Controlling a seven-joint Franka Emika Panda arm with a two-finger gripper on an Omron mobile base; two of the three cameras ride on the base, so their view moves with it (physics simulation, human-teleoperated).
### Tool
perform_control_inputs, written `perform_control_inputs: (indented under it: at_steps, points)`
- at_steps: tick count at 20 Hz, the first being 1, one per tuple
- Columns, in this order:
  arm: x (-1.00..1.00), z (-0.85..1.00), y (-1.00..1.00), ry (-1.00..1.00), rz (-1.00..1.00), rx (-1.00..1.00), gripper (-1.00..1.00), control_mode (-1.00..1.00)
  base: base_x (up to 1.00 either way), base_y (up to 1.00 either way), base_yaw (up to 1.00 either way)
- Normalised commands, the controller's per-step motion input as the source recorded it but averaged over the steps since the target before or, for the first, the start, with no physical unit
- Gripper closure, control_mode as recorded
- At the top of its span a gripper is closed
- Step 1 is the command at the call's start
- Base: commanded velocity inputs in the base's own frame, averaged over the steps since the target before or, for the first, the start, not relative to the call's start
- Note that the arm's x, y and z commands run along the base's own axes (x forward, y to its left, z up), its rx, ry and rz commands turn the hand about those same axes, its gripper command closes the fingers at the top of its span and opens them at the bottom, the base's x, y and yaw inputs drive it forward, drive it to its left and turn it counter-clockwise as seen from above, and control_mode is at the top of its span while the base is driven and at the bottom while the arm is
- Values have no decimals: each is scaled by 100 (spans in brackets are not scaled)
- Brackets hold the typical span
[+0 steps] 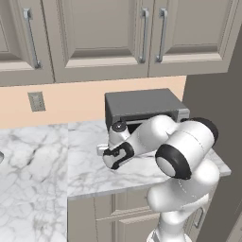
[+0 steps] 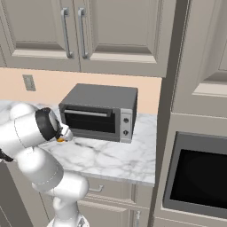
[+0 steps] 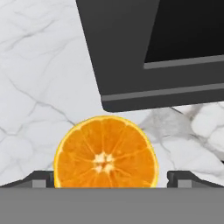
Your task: Place the orange in the correct fridge rack based on whether it is a fruit or vegetable. Finally, close the fridge door.
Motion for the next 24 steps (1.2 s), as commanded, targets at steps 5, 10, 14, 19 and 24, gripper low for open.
perform_control_inputs:
  at_steps: [5,10,14,19,24]
  points:
    - [20,-24,0,0,-6,0,100,-100,0,0,0]
    - [9,-15,3,0,-2,0,100,-100,0,0,0]
    - [-2,0,0,0,0,0,100,-100,0,0,0]
    - [-48,32,-3,-15,0,0,100,-100,0,0,0]
    - [-64,87,-31,-16,0,0,100,-100,0,0,0]
